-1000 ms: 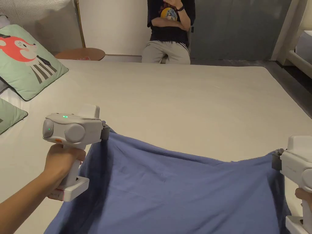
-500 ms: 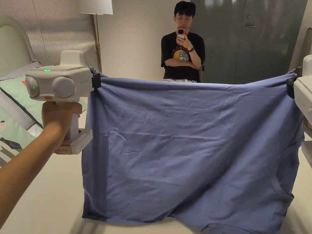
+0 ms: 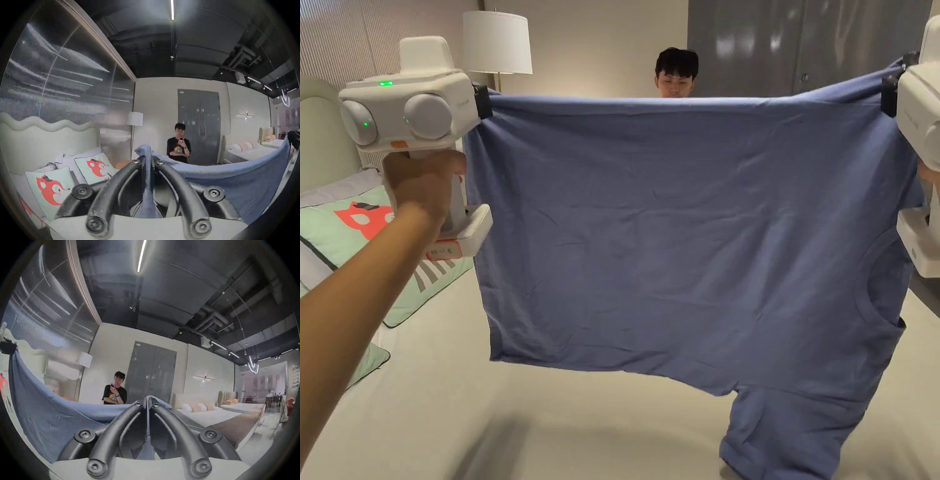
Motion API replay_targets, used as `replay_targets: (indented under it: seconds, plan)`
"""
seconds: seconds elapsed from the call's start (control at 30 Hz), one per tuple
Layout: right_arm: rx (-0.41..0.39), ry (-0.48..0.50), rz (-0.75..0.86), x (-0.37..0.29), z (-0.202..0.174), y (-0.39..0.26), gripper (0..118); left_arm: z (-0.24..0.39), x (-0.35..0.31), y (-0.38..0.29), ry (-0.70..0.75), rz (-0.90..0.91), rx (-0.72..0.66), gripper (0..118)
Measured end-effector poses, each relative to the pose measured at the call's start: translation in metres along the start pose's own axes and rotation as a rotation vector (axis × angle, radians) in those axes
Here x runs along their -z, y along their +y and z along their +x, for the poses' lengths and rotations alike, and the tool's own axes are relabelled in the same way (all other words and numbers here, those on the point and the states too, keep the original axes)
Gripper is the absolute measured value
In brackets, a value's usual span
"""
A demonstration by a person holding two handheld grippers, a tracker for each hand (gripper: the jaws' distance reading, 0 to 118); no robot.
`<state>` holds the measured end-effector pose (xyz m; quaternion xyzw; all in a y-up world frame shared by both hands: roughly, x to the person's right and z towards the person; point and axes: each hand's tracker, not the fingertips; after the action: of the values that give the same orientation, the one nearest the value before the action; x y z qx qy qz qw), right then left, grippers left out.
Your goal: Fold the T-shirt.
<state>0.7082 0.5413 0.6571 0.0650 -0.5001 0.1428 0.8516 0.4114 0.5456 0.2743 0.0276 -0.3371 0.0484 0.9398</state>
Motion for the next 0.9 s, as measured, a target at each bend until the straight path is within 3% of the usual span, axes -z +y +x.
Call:
replay_targets:
  seconds: [0.23,0.5,0.9]
  plan:
    - [0.016,0.038,0.008,0.014,-0.003,-0.03,1,0.0,0.027,-0.043,-0.006,-0.021,0.04,1]
    - [0.027,0.093,-0.163,0.011,-0.021,-0.128,1,-0.004,0.045,-0.154,-0.019,-0.187,0.068,1]
    - [0.101,0.182,-0.425,-0.074,-0.031,-0.257,1,-0.031,-0.03,-0.302,-0.03,-0.455,0.088,1]
